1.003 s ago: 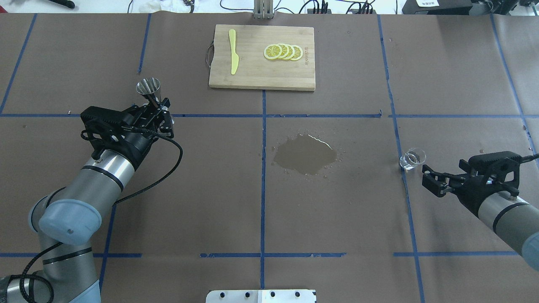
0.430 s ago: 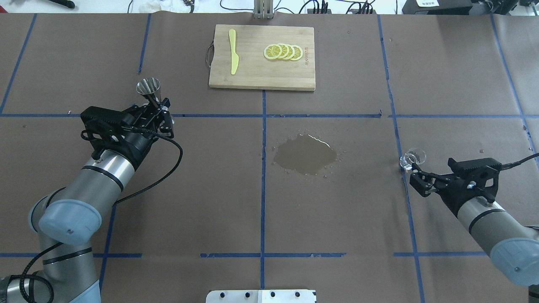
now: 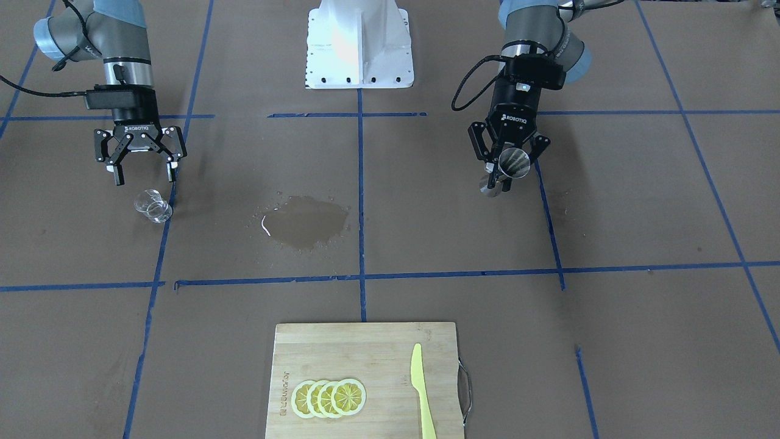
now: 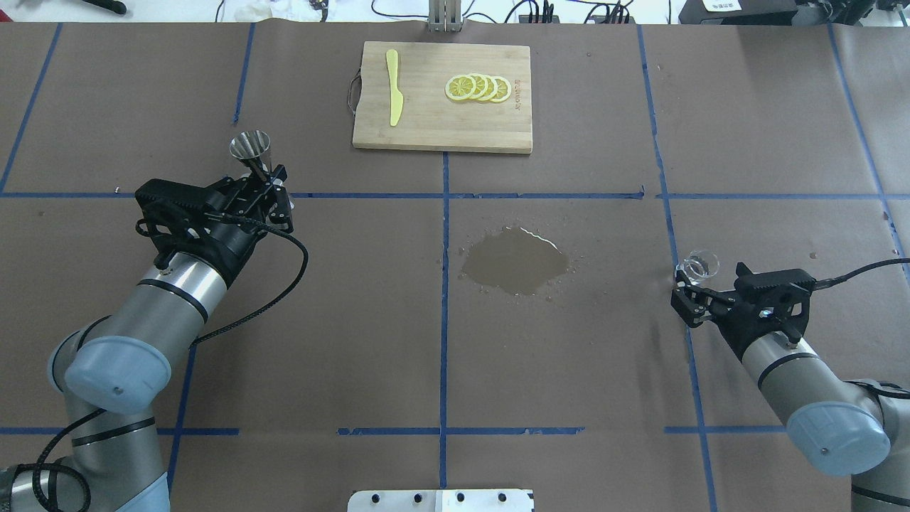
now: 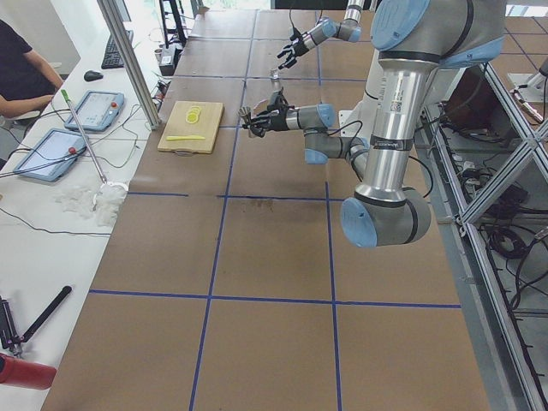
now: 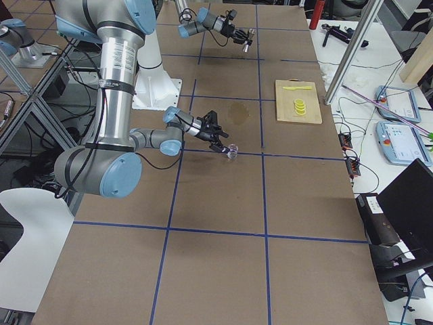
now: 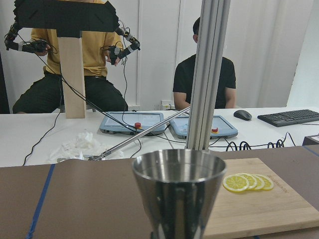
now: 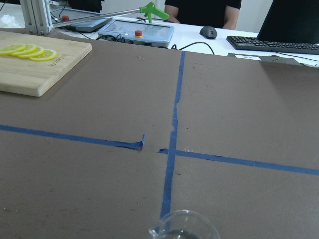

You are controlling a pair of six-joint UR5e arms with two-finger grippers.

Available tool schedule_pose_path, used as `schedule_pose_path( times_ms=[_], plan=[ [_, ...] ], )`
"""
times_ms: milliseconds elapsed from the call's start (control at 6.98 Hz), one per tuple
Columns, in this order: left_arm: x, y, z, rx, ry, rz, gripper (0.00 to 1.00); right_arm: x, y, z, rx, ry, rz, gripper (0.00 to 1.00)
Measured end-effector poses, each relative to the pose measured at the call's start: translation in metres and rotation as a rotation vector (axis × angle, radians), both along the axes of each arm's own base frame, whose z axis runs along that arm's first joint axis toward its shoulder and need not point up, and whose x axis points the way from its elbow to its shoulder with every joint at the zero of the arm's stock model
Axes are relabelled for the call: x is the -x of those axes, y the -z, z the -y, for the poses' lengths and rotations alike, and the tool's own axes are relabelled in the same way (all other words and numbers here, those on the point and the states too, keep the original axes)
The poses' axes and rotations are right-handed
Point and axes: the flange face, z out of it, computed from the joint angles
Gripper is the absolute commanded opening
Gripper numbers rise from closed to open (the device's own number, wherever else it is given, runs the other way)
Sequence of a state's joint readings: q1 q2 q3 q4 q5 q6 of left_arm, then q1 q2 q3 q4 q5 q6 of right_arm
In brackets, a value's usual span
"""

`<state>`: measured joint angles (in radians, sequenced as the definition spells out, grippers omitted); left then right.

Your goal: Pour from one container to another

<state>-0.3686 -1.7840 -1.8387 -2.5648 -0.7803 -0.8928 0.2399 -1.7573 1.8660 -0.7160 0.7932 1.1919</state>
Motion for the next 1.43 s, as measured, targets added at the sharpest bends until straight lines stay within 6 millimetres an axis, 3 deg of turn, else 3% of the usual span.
schedule_pose_path(
  times_ms=[573,1433],
  plan=[
    [0.001,0.0,0.001,-0.001,0.003,0.001,0.0,0.017,-0.025,0.006,-0.021,-0.018,0.001,1.0],
    [0.002,0.0,0.002,-0.001,0.005,0.001,0.0,0.027,-0.034,0.008,-0.028,-0.017,0.006,1.0]
  ],
)
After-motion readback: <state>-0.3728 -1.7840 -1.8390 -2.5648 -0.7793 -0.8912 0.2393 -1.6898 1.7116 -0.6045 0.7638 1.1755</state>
